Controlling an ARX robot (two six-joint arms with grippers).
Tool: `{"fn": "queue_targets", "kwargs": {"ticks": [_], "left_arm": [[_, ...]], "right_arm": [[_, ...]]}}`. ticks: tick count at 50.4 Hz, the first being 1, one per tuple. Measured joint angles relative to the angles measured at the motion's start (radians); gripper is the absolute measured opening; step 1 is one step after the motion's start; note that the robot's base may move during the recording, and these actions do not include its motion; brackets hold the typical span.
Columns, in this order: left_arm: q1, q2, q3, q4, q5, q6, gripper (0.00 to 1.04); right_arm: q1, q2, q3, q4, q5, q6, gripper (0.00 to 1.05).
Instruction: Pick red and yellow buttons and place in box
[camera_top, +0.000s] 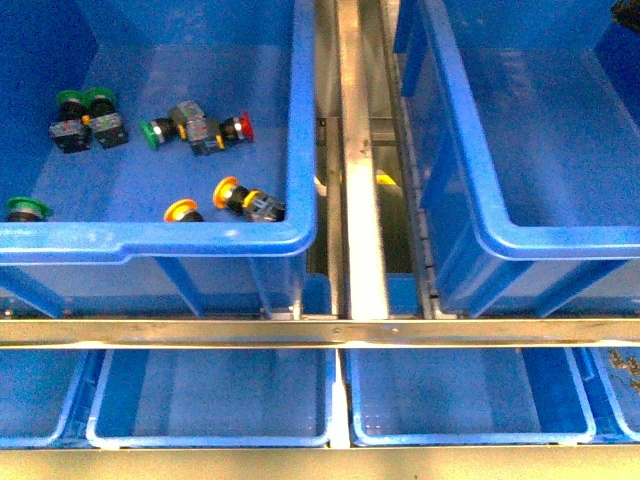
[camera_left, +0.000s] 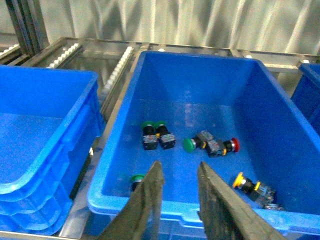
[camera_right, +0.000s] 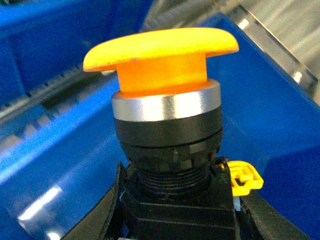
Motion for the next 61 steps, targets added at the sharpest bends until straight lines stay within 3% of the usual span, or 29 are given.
{"fn": "queue_targets", "kwargs": {"ticks": [4, 11, 61], "left_arm": [[0.000, -0.092, 0.000, -0.122, 0.001, 0.003, 0.02], [0.000, -0.162, 0.000, -0.182, 0.003, 0.010, 0.03], [0.001, -0.166, 0.000, -0.182, 0.010, 0.012, 0.03]], "right_arm": [[0.000, -0.007, -0.014, -0.006, 0.005, 0.009, 0.36], [0.000, -0.021, -0.029, -0.007, 0.016, 0.022, 0.36], [0.057, 0.097, 0.012, 0.042, 0.031, 0.057, 0.36]]}}
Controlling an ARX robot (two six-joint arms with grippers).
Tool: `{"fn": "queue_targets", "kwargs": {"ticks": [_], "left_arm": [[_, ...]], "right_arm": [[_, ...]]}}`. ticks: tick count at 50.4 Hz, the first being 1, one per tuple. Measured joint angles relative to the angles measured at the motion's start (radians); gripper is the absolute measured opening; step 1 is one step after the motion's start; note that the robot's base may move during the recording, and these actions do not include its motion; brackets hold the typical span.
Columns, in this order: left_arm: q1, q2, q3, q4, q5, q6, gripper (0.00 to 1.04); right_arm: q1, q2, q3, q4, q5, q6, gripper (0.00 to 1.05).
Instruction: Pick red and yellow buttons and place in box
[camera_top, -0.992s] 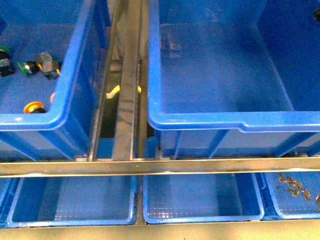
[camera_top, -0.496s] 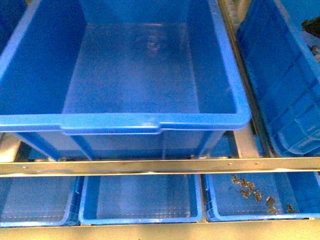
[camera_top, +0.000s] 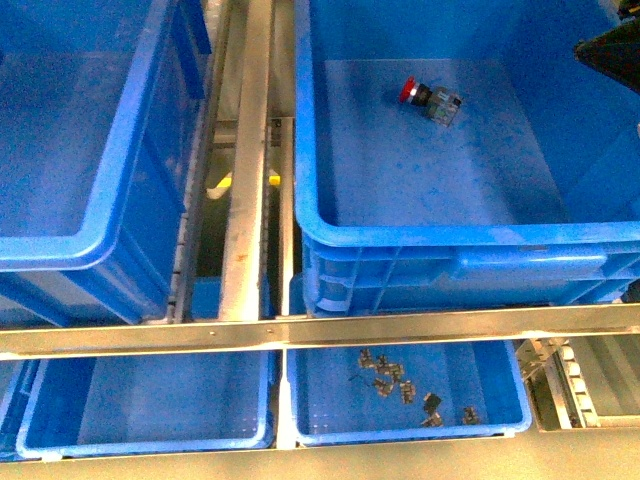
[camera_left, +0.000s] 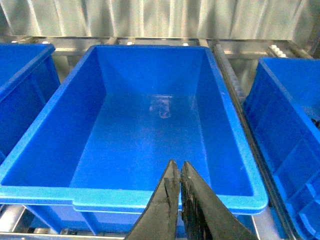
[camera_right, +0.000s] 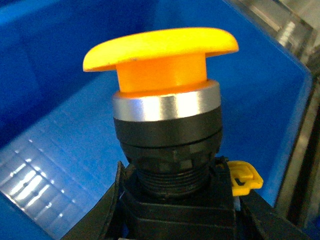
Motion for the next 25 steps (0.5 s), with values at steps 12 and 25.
{"fn": "queue_targets", "kwargs": {"ticks": [12, 25], "left_arm": [[0.000, 0.000, 0.000, 0.000, -0.003, 0.000, 0.03], [0.000, 0.000, 0.000, 0.000, -0.006, 0.000, 0.03]], "right_arm": [[0.029, 0.044, 0.010, 0.014, -0.005, 0.004, 0.36], [0.060, 0.178, 0.125, 0.008, -0.009, 0.019, 0.36]]}}
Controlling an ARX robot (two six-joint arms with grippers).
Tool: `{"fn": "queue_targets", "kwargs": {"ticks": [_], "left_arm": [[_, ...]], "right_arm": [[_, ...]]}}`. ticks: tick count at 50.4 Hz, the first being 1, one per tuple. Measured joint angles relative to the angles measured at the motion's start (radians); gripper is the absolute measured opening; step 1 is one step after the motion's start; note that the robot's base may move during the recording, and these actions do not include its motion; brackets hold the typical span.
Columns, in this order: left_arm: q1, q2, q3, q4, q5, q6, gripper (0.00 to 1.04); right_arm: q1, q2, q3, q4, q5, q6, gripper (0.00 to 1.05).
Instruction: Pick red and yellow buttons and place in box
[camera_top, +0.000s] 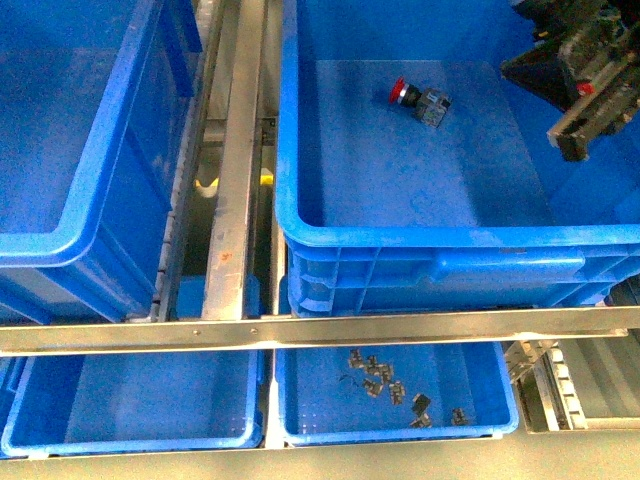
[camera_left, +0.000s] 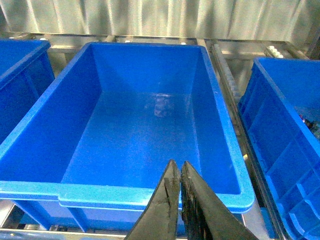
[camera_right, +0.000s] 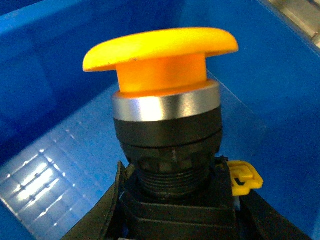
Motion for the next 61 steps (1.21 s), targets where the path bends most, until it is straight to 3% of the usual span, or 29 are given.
{"fn": "queue_targets", "kwargs": {"ticks": [15, 34, 57, 61], "left_arm": [[0.000, 0.000, 0.000, 0.000, 0.000, 0.000, 0.03], [0.000, 0.000, 0.000, 0.000, 0.000, 0.000, 0.03], [0.000, 0.000, 0.000, 0.000, 0.000, 0.000, 0.03], [0.000, 0.000, 0.000, 0.000, 0.000, 0.000, 0.03]], "right_arm": [[-0.003, 0.394, 0.460, -0.140, 0.093, 0.182, 0.36], [-0.021, 0.912, 1.232, -0.448, 0.277, 0.355, 0.36], [0.000, 1.056, 1.341, -0.548, 0.357, 0.443, 0.36], [0.007, 1.056, 1.341, -0.558, 0.359, 0.447, 0.49]]}}
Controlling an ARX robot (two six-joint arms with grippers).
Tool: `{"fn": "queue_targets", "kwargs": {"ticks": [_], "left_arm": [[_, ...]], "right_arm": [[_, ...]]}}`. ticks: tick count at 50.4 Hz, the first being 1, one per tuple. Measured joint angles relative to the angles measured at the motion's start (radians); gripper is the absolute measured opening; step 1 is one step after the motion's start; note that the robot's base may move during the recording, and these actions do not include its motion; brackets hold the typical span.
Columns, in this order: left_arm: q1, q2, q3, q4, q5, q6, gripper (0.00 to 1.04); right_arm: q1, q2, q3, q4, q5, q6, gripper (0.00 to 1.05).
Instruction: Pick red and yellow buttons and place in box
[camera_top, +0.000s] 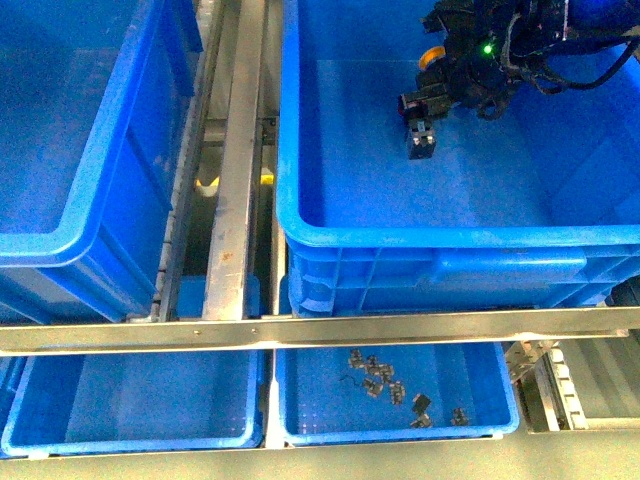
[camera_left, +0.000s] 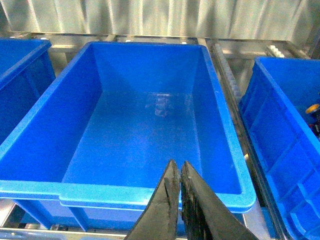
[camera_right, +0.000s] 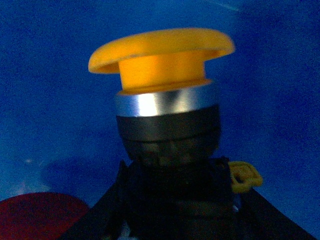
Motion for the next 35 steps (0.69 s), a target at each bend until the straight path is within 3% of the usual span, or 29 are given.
{"fn": "queue_targets", "kwargs": {"ticks": [16, 27, 35], "left_arm": [[0.000, 0.000, 0.000, 0.000, 0.000, 0.000, 0.03], [0.000, 0.000, 0.000, 0.000, 0.000, 0.000, 0.03], [0.000, 0.000, 0.000, 0.000, 0.000, 0.000, 0.03]], "right_arm": [[0.000, -0.121, -0.239, 0.163, 0.035, -0.036, 1.00], [0.003, -0.486, -0.759, 0.436, -0.013, -0.028, 0.99], [0.023, -0.768, -1.102, 0.548, -0.066, 0.066, 0.99]]}}
